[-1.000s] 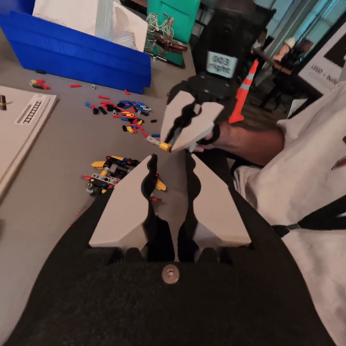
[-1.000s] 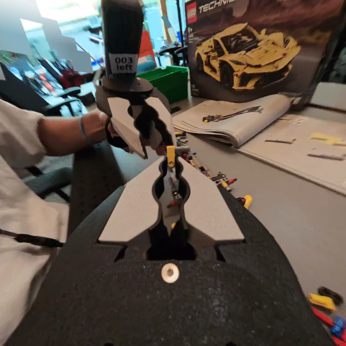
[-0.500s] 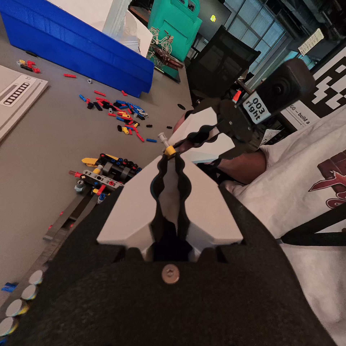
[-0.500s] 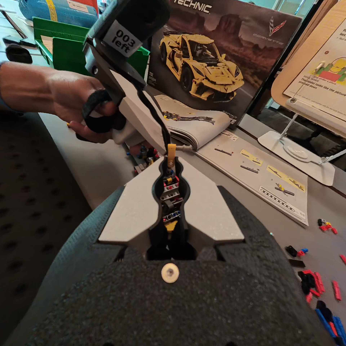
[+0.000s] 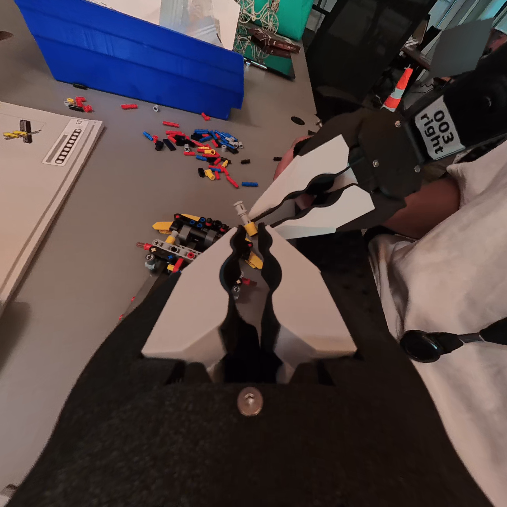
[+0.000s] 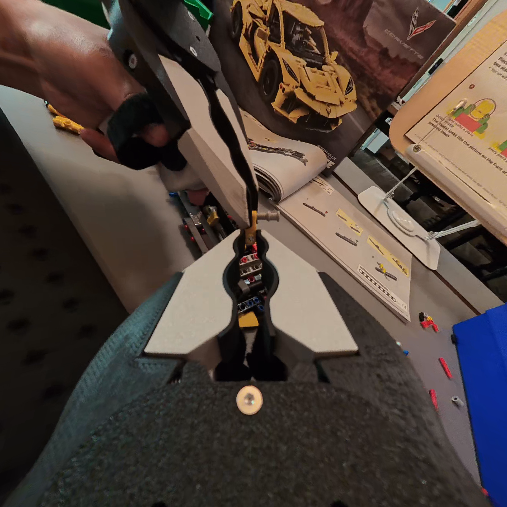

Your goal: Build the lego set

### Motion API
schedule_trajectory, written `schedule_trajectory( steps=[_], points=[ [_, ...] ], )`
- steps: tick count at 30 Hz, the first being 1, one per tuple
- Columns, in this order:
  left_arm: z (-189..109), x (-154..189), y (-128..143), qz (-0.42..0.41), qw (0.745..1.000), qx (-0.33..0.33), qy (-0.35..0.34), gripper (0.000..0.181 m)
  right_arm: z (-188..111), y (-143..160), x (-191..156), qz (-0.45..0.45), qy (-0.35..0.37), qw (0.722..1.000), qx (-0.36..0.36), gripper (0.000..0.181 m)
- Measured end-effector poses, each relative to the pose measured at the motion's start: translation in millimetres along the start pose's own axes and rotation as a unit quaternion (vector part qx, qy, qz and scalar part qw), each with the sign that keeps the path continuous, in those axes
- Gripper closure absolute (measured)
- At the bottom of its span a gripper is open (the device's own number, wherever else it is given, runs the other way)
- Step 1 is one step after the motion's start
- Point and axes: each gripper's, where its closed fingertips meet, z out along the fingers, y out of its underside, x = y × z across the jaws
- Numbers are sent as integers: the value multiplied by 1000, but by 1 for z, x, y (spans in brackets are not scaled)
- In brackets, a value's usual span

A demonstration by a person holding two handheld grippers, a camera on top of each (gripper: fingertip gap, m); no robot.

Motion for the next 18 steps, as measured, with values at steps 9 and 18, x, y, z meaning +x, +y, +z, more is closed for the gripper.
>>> schedule_trajectory(
  steps=[9, 18],
  points=[
    [-8, -1, 14, 207, 975, -64, -54, 175, -18, -4, -10, 164, -183, 969, 1, 158],
    [-3, 16, 38, 348, 927, -133, -50, 175, -16, 7, -30, -3, -179, 982, -61, 171]
  ],
)
